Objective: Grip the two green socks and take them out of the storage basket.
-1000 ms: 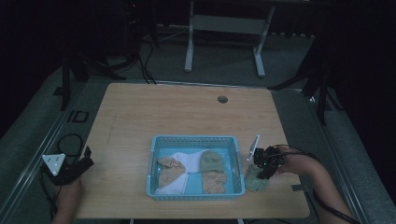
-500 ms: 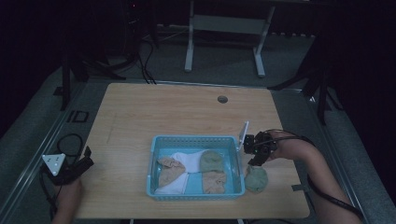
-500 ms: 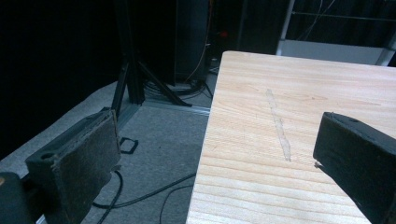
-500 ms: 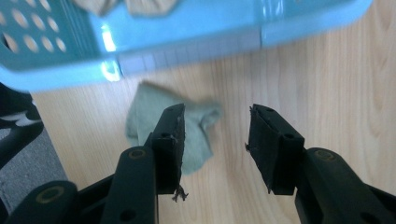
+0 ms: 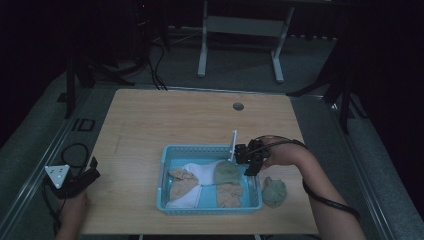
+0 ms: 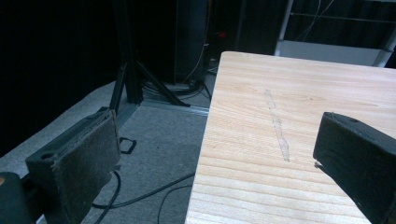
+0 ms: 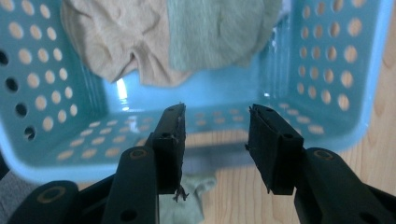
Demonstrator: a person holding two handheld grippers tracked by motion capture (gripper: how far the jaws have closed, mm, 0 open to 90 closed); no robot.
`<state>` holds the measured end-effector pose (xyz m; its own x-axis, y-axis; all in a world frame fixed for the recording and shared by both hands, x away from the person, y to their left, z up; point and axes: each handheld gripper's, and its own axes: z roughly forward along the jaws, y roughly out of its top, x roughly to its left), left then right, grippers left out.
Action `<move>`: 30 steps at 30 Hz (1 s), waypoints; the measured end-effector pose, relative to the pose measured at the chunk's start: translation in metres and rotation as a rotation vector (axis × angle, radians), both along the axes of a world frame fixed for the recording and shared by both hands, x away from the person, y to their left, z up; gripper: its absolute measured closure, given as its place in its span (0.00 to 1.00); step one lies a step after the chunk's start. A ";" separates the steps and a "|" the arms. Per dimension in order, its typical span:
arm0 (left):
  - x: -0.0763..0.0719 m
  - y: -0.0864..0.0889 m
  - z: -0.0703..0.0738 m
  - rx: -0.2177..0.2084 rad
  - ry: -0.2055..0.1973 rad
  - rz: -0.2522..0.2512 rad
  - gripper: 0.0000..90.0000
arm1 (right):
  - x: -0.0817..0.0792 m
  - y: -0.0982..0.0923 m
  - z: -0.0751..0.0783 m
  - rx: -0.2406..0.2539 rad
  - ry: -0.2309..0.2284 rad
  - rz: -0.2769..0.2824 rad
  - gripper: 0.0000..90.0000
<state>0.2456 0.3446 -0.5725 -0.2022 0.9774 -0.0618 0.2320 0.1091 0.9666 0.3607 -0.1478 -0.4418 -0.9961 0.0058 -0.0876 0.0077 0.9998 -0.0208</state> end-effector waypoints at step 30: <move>0.000 0.001 0.000 -0.003 0.001 -0.002 0.01 | 0.011 0.052 -0.058 -0.066 0.006 0.004 0.68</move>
<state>0.2458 0.3451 -0.5725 -0.2001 0.9776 -0.0649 0.2333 0.1119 0.9660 0.3713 -0.0958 -0.4998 -0.9967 -0.0038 -0.0817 0.0034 0.9962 -0.0870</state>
